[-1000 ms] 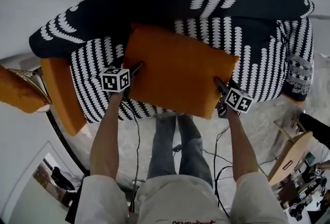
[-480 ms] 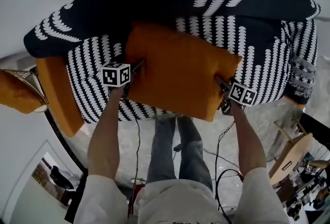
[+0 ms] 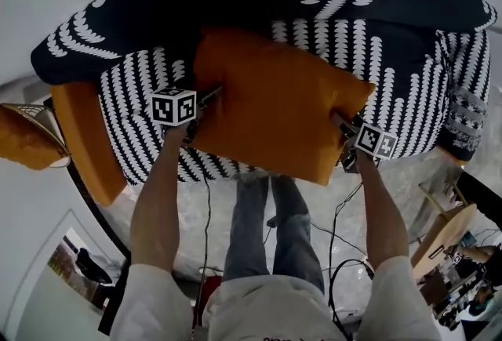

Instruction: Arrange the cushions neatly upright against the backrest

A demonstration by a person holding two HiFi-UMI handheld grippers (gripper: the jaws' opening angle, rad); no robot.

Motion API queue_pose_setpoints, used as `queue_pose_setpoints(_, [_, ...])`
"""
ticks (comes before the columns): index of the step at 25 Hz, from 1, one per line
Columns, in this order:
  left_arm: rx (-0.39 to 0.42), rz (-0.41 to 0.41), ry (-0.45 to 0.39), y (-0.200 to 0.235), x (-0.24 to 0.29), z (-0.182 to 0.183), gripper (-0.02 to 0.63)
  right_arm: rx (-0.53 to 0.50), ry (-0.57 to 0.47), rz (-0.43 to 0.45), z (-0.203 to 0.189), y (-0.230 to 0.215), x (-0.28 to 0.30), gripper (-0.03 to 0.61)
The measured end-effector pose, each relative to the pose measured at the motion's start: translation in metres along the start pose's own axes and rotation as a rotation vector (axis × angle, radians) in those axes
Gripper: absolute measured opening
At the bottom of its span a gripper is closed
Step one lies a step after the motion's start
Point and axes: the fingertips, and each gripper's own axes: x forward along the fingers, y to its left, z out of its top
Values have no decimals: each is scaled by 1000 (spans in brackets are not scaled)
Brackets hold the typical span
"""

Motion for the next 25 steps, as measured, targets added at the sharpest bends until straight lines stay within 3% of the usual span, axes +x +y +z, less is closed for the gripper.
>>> queue_pose_setpoints(4, [18, -15, 4, -15, -4, 9, 393, -10, 15, 45, 9, 7, -10, 381])
queue_pose_setpoints(11, [77, -54, -30, -15, -26, 3, 208, -92, -6, 59, 1, 39, -8, 199])
queue_pose_setpoints(14, [91, -53, -50, -10, -37, -7, 156, -97, -24, 57, -12, 49, -7, 175])
queue_pose_setpoints(19, [70, -49, -110, -8, -58, -17, 133, -148, -58, 66, -19, 67, -18, 153])
queue_pose_setpoints(25, [4, -24, -292, -10, -104, -31, 121, -353, -151, 98, 9, 112, -43, 149])
